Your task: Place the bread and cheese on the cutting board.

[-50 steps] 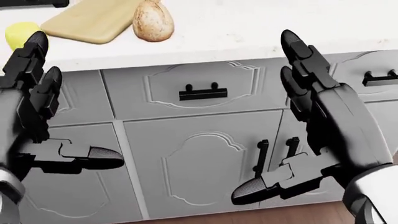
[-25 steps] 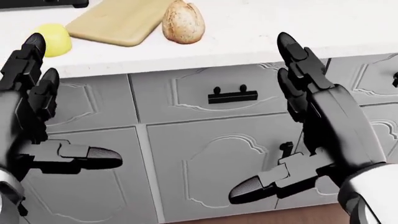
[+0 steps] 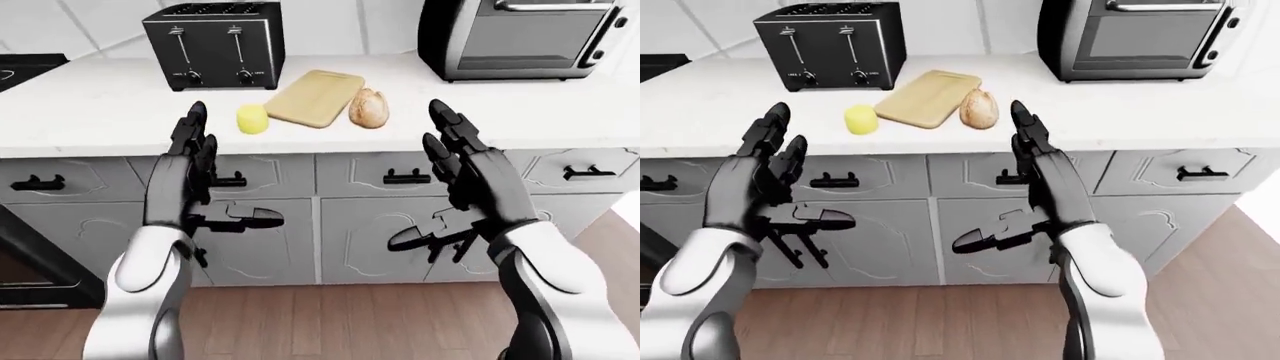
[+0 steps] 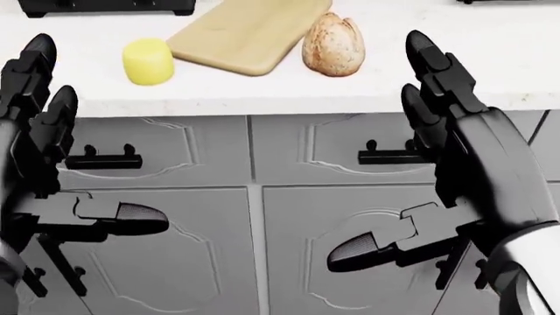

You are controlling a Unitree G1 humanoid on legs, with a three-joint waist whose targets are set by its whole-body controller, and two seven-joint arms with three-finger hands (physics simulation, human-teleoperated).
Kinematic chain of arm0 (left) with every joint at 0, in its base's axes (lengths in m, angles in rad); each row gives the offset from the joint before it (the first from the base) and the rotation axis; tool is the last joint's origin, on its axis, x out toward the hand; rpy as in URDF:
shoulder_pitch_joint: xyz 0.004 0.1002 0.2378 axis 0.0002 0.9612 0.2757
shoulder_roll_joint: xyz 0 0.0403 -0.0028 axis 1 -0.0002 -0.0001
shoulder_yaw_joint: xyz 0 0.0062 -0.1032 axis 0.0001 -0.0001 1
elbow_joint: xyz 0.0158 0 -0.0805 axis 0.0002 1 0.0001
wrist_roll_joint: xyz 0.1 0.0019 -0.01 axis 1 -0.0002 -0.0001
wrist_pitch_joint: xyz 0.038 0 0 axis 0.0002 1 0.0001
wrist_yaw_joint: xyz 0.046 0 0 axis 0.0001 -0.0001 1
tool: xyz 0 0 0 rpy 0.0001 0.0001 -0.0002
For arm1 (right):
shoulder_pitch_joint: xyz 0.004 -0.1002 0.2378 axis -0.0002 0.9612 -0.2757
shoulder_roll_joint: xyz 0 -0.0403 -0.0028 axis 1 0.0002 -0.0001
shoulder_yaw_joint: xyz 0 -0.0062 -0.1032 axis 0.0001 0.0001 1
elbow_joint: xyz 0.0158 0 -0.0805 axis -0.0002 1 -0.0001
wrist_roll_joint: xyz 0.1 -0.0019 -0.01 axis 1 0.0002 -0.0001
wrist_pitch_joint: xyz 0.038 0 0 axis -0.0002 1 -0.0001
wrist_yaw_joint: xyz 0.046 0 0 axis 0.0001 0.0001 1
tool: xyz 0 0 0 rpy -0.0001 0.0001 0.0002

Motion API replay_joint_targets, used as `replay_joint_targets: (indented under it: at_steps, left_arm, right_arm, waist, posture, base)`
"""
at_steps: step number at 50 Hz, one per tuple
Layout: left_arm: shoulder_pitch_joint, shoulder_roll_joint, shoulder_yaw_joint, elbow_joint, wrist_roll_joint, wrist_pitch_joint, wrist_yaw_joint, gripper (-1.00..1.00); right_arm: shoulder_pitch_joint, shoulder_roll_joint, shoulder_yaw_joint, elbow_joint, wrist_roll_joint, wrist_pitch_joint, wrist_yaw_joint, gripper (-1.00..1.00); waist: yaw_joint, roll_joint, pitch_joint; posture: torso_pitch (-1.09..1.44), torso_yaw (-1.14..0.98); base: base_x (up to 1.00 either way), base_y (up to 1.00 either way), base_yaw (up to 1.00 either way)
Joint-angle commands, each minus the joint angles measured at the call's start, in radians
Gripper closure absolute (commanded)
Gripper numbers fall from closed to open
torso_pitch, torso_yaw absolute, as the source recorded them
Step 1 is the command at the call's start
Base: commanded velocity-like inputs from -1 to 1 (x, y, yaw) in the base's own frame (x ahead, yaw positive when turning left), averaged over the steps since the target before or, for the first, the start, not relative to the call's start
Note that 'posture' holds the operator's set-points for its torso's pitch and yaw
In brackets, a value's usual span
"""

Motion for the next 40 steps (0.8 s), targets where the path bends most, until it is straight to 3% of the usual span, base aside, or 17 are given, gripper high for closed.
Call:
replay_joint_targets:
  at_steps: [1,4,6,7,8,11,16,18,20,23,24,25,29,32,33,35,40]
  left_arm:
    - [-0.031,0.012,0.014,-0.039,0.002,-0.010,0.009,-1.00]
    - [-0.038,0.014,0.014,-0.039,-0.001,-0.006,0.011,-1.00]
    - [-0.046,0.018,0.019,-0.044,-0.005,0.006,0.012,-1.00]
    - [-0.047,0.020,0.021,-0.043,-0.007,0.004,0.012,-1.00]
    - [-0.049,0.021,0.021,-0.042,-0.008,0.003,0.012,-1.00]
    - [-0.052,0.024,0.022,-0.039,-0.011,0.003,0.014,-1.00]
    - [-0.059,0.028,0.025,-0.039,-0.017,0.008,0.017,-1.00]
    - [-0.055,0.029,0.025,-0.036,-0.017,0.003,0.018,-1.00]
    - [-0.056,0.029,0.025,-0.040,-0.019,0.007,0.018,-1.00]
    - [-0.061,0.031,0.027,-0.052,-0.022,0.021,0.020,-1.00]
    - [-0.061,0.031,0.027,-0.055,-0.023,0.024,0.021,-1.00]
    - [-0.058,0.031,0.026,-0.055,-0.023,0.022,0.021,-1.00]
    - [-0.051,0.030,0.025,-0.051,-0.021,0.012,0.021,-1.00]
    - [-0.049,0.028,0.024,-0.055,-0.021,0.014,0.022,-1.00]
    - [-0.049,0.028,0.024,-0.056,-0.020,0.014,0.021,-1.00]
    - [-0.048,0.028,0.024,-0.060,-0.021,0.018,0.022,-1.00]
    - [-0.041,0.026,0.024,-0.062,-0.019,0.014,0.020,-1.00]
  right_arm:
    - [-0.030,-0.005,0.001,-0.034,0.024,-0.017,-0.005,-1.00]
    - [-0.047,-0.014,-0.003,-0.042,0.038,0.003,-0.011,-1.00]
    - [-0.071,-0.015,-0.019,-0.049,0.058,0.034,-0.015,-1.00]
    - [-0.078,-0.020,-0.021,-0.048,0.064,0.039,-0.019,-1.00]
    - [-0.079,-0.023,-0.025,-0.041,0.069,0.032,-0.022,-1.00]
    - [-0.087,-0.026,-0.031,-0.038,0.087,0.045,-0.036,-1.00]
    - [-0.098,-0.024,-0.038,-0.033,0.112,0.055,-0.056,-1.00]
    - [-0.108,-0.022,-0.047,-0.035,0.132,0.068,-0.067,-1.00]
    - [-0.107,-0.024,-0.049,-0.034,0.141,0.067,-0.075,-1.00]
    - [-0.104,-0.026,-0.056,-0.038,0.160,0.068,-0.085,-1.00]
    - [-0.105,-0.026,-0.061,-0.038,0.169,0.069,-0.090,-1.00]
    - [-0.104,-0.026,-0.064,-0.039,0.176,0.070,-0.094,-1.00]
    - [-0.093,-0.028,-0.069,-0.040,0.199,0.059,-0.107,-1.00]
    - [-0.087,-0.032,-0.067,-0.045,0.211,0.058,-0.114,-1.00]
    - [-0.087,-0.033,-0.069,-0.046,0.215,0.058,-0.116,-1.00]
    - [-0.086,-0.034,-0.069,-0.043,0.220,0.055,-0.120,-1.00]
    - [-0.083,-0.034,-0.073,-0.047,0.239,0.055,-0.133,-1.00]
  waist:
    - [0.003,0.002,-0.013]
    - [0.000,0.038,-0.003]
    - [-0.004,0.099,-0.019]
    - [0.004,0.060,0.002]
    - [-0.004,0.063,-0.016]
    - [0.001,0.068,-0.013]
    - [0.001,0.031,-0.009]
    - [0.003,0.003,-0.011]
    - [0.004,-0.053,-0.024]
    - [0.002,-0.034,-0.014]
    - [-0.002,-0.023,0.007]
    - [0.000,-0.019,-0.014]
    - [0.001,0.023,0.001]
    - [-0.007,0.101,-0.007]
    - [0.002,0.074,0.000]
    - [-0.002,0.081,0.005]
    - [0.004,0.039,0.005]
  posture:
    - [0.00,0.00]
    - [0.00,0.00]
    - [0.00,0.00]
    - [0.00,0.00]
    - [0.00,0.00]
    - [0.00,0.00]
    - [0.00,0.00]
    - [0.00,0.00]
    - [0.00,0.00]
    - [0.00,0.00]
    - [0.00,0.00]
    - [0.00,0.00]
    - [0.00,0.00]
    - [0.00,0.00]
    - [0.00,0.00]
    - [0.00,0.00]
    - [0.00,0.00]
  base:
    - [0.06,0.00,0.00]
    - [0.06,0.00,0.00]
    - [0.05,0.00,0.00]
    - [0.05,0.00,0.00]
    - [0.06,0.00,0.00]
    - [0.07,0.00,0.00]
    - [0.06,0.00,0.00]
    - [0.07,0.00,0.00]
    - [0.07,0.00,0.00]
    - [0.06,0.00,0.00]
    - [0.05,0.00,0.00]
    - [0.06,0.00,0.00]
    - [0.10,0.00,0.00]
    - [0.16,0.00,0.00]
    - [0.16,0.00,0.00]
    - [0.18,0.00,0.00]
    - [0.22,0.00,0.00]
